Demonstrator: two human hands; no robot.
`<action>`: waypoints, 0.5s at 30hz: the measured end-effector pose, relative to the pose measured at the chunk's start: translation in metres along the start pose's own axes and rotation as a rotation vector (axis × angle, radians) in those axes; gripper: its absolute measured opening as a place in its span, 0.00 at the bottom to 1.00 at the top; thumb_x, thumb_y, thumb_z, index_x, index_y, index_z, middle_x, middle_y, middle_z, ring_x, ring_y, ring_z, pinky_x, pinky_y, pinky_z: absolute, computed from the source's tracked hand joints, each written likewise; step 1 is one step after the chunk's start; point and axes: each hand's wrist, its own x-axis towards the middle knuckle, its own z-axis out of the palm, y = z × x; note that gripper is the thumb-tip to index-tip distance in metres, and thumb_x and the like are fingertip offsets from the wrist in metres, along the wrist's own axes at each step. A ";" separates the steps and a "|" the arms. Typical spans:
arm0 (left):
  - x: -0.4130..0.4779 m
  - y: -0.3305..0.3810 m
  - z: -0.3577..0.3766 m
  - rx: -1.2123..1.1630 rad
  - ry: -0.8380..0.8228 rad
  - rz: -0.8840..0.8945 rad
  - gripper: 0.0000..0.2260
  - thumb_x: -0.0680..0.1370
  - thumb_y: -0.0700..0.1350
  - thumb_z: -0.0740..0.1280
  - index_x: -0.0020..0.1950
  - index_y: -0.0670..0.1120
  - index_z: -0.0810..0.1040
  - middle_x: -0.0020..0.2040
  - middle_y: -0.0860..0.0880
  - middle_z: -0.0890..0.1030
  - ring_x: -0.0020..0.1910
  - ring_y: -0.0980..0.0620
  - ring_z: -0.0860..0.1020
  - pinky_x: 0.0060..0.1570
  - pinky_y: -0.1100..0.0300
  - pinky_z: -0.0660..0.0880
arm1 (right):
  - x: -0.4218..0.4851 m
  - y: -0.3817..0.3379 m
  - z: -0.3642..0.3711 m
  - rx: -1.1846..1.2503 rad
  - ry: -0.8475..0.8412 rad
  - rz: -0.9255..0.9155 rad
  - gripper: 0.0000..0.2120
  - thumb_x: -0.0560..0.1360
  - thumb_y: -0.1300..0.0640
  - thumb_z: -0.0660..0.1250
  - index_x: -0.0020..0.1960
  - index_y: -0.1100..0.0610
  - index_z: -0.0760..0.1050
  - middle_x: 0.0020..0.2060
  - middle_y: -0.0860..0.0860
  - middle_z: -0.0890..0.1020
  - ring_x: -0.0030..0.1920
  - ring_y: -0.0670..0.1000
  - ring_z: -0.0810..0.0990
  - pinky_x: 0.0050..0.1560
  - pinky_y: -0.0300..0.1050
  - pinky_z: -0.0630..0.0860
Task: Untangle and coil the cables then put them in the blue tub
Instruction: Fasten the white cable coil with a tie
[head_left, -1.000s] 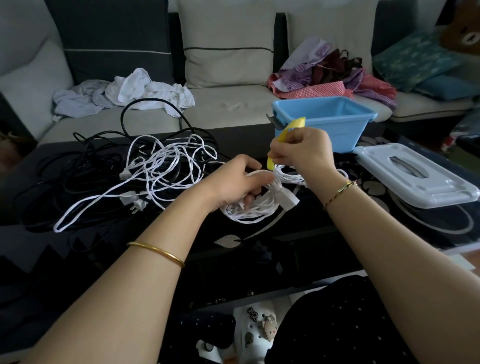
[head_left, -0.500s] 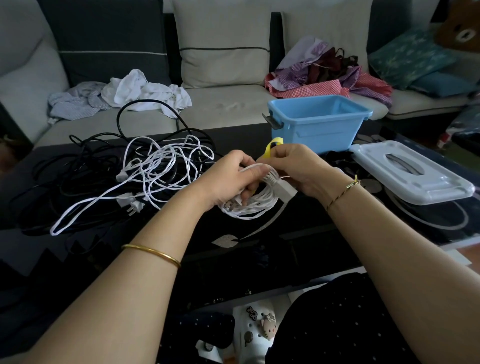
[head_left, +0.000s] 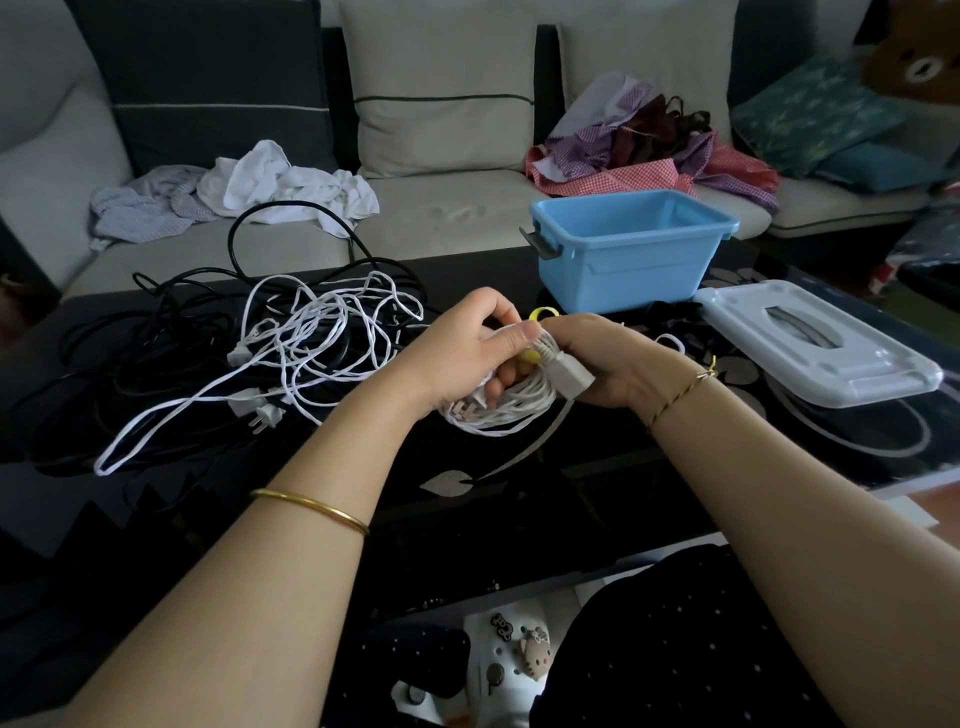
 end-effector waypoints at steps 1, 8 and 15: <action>0.000 0.001 0.000 -0.013 0.001 0.012 0.10 0.80 0.48 0.62 0.54 0.42 0.68 0.32 0.46 0.75 0.24 0.55 0.71 0.25 0.63 0.71 | -0.001 0.000 0.002 0.030 -0.003 -0.003 0.07 0.77 0.66 0.59 0.43 0.66 0.73 0.34 0.59 0.78 0.32 0.52 0.79 0.34 0.41 0.78; 0.000 0.003 0.002 -0.067 0.010 0.070 0.07 0.83 0.46 0.56 0.54 0.43 0.69 0.32 0.47 0.73 0.23 0.58 0.70 0.23 0.64 0.69 | -0.005 -0.003 0.010 0.120 -0.023 -0.027 0.16 0.80 0.63 0.53 0.37 0.65 0.72 0.24 0.57 0.78 0.23 0.48 0.77 0.25 0.37 0.76; 0.003 0.002 0.002 0.055 0.042 0.079 0.06 0.83 0.45 0.58 0.48 0.46 0.70 0.29 0.50 0.75 0.22 0.56 0.70 0.23 0.64 0.69 | 0.000 -0.004 0.015 0.011 0.097 -0.088 0.14 0.79 0.66 0.58 0.35 0.64 0.72 0.23 0.56 0.77 0.22 0.48 0.76 0.25 0.38 0.76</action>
